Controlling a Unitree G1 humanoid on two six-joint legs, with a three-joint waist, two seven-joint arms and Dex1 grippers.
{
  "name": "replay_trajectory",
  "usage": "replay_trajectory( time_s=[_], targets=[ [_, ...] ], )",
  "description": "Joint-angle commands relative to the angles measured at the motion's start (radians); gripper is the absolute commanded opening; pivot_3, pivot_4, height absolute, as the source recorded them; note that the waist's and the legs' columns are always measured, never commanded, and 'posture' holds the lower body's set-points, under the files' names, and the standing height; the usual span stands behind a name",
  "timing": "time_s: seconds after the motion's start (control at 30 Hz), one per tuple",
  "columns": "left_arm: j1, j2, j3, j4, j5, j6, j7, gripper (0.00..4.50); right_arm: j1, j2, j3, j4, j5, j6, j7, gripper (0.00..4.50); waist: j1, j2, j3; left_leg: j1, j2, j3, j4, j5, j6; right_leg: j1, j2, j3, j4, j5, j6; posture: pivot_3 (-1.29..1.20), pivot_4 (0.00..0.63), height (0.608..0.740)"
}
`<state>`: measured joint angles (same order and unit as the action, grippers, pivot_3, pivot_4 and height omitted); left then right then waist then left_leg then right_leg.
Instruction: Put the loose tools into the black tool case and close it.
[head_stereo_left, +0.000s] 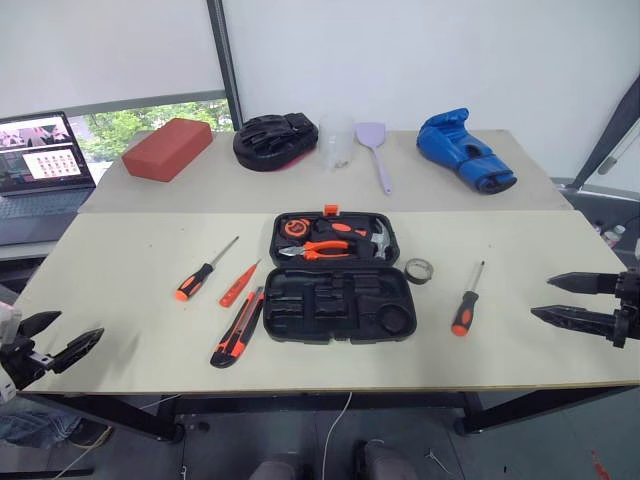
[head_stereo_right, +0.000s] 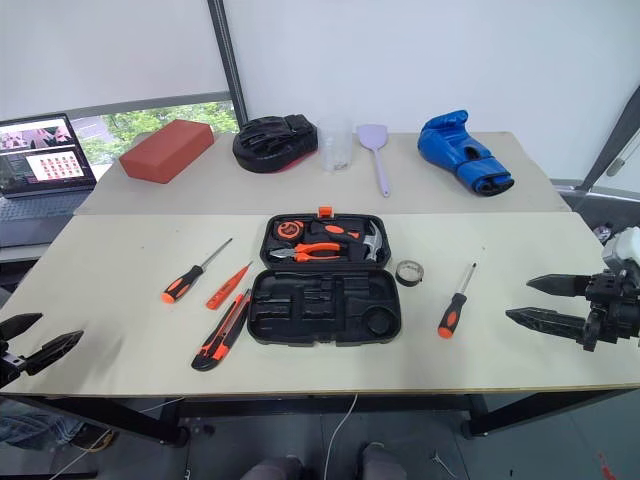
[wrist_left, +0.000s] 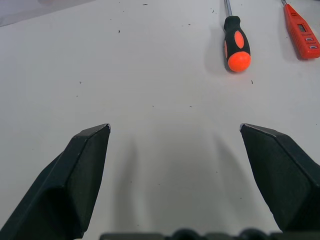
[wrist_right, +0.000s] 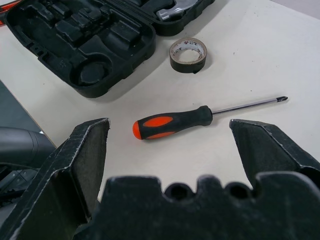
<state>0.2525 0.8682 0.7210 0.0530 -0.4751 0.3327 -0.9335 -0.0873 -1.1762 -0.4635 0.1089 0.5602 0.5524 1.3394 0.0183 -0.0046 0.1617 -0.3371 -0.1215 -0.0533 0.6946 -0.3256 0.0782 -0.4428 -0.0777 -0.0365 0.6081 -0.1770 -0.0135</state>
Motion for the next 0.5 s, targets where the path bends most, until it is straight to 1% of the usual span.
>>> replay_trajectory(
  time_s=[0.03, 0.13, 0.2, 0.33, 0.43, 0.5],
  targets=[
    [-0.025, 0.025, -0.007, -0.05, -0.018, 0.05, 0.016, 4.45, -0.008, 0.001, -0.023, -0.042, 0.001, 0.007, -0.029, 4.47, 0.0, 0.0, 0.0, 0.0, 0.0, 0.0, 0.0, 0.0, 0.0, 0.0, 0.0, 0.0, 0.0, 0.0, 0.0, 0.0, 0.15, 0.74],
    [-0.115, 0.05, -0.102, -0.102, -0.042, 0.181, 0.044, 4.45, -0.062, 0.02, 0.0, -0.111, 0.025, 0.025, -0.082, 4.47, 0.007, 0.0, 0.0, 0.0, 0.0, 0.0, 0.0, 0.0, 0.0, 0.0, 0.0, 0.0, 0.0, 0.0, 0.0, 0.0, 0.15, 0.74],
    [-0.199, 0.073, -0.185, -0.099, -0.02, 0.224, 0.049, 4.45, -0.12, 0.033, 0.029, -0.159, 0.063, 0.067, -0.1, 4.47, 0.008, 0.0, 0.0, 0.0, 0.0, 0.0, 0.001, 0.001, -0.001, 0.001, 0.0, 0.0, 0.001, 0.0, 0.001, 0.0, 0.15, 0.74],
    [-0.383, 0.099, -0.352, -0.014, 0.054, 0.275, 0.081, 4.45, -0.214, 0.051, 0.104, -0.25, 0.113, 0.131, -0.114, 4.47, 0.006, 0.0, 0.001, 0.0, 0.0, 0.0, 0.001, 0.001, -0.002, 0.0, 0.0, 0.0, 0.002, 0.001, 0.001, 0.0, 0.15, 0.74],
    [-0.542, 0.088, -0.463, 0.084, 0.09, 0.319, 0.081, 4.45, -0.275, 0.071, 0.166, -0.326, 0.141, 0.154, -0.116, 4.47, 0.002, -0.001, 0.001, -0.001, 0.0, 0.0, 0.0, 0.001, -0.002, -0.003, 0.001, -0.001, 0.002, 0.001, 0.0, 0.0, 0.15, 0.74],
    [-0.622, 0.08, -0.53, 0.141, 0.116, 0.322, 0.062, 4.45, -0.309, 0.086, 0.2, -0.364, 0.153, 0.16, -0.121, 4.47, -0.002, -0.001, 0.001, -0.004, -0.001, 0.0, 0.001, 0.002, -0.002, -0.007, 0.0, -0.001, 0.003, 0.001, -0.001, 0.0, 0.15, 0.74]
  ],
)
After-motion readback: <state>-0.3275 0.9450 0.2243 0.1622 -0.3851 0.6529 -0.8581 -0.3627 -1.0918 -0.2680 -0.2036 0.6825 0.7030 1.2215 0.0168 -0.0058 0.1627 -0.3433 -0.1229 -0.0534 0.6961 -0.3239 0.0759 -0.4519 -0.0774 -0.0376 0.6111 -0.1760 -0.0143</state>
